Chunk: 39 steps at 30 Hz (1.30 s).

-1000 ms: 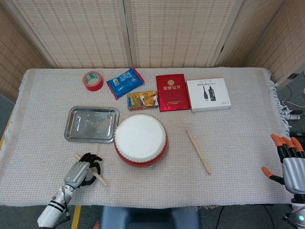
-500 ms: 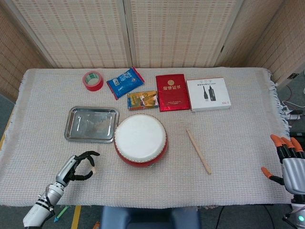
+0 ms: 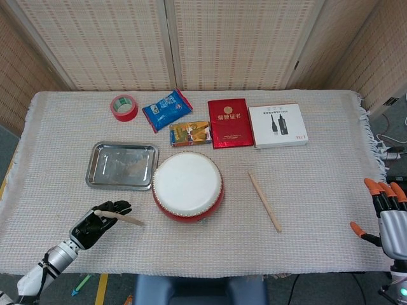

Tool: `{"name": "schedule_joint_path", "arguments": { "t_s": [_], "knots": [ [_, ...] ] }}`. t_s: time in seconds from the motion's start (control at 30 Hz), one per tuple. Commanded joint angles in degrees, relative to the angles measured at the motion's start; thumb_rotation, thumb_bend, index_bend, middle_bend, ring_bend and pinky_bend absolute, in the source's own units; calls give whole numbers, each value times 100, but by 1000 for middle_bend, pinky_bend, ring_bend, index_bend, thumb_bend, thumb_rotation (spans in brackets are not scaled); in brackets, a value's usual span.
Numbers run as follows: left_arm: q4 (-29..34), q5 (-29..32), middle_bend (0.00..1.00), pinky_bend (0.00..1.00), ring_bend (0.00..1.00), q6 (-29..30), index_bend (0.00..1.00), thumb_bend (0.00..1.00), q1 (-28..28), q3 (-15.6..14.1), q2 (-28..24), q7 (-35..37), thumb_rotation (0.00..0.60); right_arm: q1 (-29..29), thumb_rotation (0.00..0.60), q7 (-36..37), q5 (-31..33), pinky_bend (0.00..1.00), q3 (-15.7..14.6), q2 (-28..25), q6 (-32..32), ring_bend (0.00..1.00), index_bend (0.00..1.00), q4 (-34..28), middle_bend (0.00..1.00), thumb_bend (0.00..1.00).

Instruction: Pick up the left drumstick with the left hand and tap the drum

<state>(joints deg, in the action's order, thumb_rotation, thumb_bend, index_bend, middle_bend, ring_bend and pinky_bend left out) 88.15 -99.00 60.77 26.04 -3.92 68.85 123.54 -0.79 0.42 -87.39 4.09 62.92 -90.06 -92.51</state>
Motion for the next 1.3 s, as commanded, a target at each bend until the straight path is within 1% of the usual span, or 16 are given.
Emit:
{"name": "schedule_joint_path", "arguments": {
  "t_s": [0.03,0.1,0.17,0.23,0.3,0.37,0.57,0.73,0.9,0.97,1.07,1.3],
  "knots": [
    [-815,-343,315,120,190,202,586,363,367,-443,222,1207,600,5,600,-17,39,67,3,-17,27,0,0,-26,114,155],
    [-967,-305,333,164,211,204,586,364,413,-516,296,1433,600,10,600,-17,50,67,-1,-14,36,0,0,-33,114,155],
    [-1110,-224,344,187,223,161,586,363,451,-572,377,1474,600,14,600,-16,60,67,-5,-6,43,0,0,-34,114,155],
    [-1187,-123,349,196,227,121,586,363,457,-584,434,1286,600,19,600,-18,67,67,-7,-3,44,0,0,-34,114,155],
    [-1215,35,353,217,238,113,586,363,421,-553,502,900,600,22,600,-23,79,67,-6,-1,49,0,0,-34,114,155],
    [-1185,159,360,251,267,109,571,363,400,-533,546,649,600,22,600,-17,83,67,-5,-3,54,0,0,-41,114,155],
    [-1118,497,414,302,359,-32,506,364,415,-475,634,485,600,14,600,-6,78,67,-12,-6,84,0,0,-38,114,155],
    [-1063,767,424,311,361,-127,488,363,396,-374,676,376,600,25,600,5,79,67,-11,-10,71,0,0,-37,114,155],
    [-1103,821,438,350,383,-52,456,386,330,-327,761,171,600,28,600,33,79,67,-15,-9,78,0,0,-24,114,156],
    [-1135,821,469,390,427,7,446,413,291,-314,814,28,600,24,600,43,77,67,-13,-6,82,0,0,-12,114,155],
    [-1197,705,495,412,456,149,447,416,245,-339,878,-222,600,20,600,54,70,67,-13,-9,87,0,0,-5,114,155],
    [-1173,545,526,446,486,331,508,416,200,-381,979,-960,600,11,600,80,55,67,-15,-3,98,0,0,19,114,155]
  ]
}}
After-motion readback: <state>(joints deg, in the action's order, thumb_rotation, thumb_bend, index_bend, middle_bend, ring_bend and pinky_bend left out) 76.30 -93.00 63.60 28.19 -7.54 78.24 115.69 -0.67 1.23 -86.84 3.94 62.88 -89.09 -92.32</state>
